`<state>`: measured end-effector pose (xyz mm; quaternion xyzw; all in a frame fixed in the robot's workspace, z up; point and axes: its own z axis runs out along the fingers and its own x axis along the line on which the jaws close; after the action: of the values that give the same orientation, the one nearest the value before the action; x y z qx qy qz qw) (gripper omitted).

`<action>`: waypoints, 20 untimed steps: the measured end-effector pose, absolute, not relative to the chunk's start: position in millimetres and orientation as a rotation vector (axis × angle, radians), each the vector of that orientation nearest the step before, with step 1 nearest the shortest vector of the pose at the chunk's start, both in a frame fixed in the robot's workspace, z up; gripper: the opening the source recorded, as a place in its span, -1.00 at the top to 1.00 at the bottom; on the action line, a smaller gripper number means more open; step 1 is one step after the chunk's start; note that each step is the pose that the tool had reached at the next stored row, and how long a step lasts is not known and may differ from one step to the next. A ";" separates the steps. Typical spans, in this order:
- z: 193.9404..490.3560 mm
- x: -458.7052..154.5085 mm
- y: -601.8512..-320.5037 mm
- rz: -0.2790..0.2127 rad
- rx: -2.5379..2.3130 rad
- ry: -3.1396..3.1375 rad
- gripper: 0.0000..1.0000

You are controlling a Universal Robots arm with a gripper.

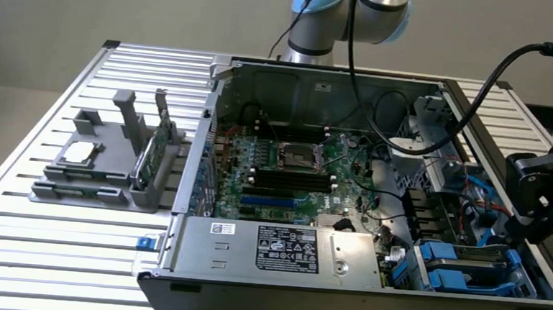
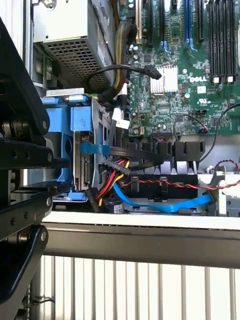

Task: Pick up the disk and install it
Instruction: 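Insert the first disk wire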

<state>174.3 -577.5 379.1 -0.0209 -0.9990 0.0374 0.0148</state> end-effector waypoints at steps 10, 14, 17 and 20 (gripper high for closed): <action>374.7 174.4 -577.4 0.112 -0.305 -3.089 0.50; 372.8 174.4 -577.4 0.111 -0.404 -3.076 0.50; 371.1 174.5 -577.4 0.109 -0.481 -3.063 0.50; 369.7 174.5 -577.4 0.108 -0.552 -3.049 0.50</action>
<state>174.5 -577.4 369.7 -0.1781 -0.9832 0.0348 0.0206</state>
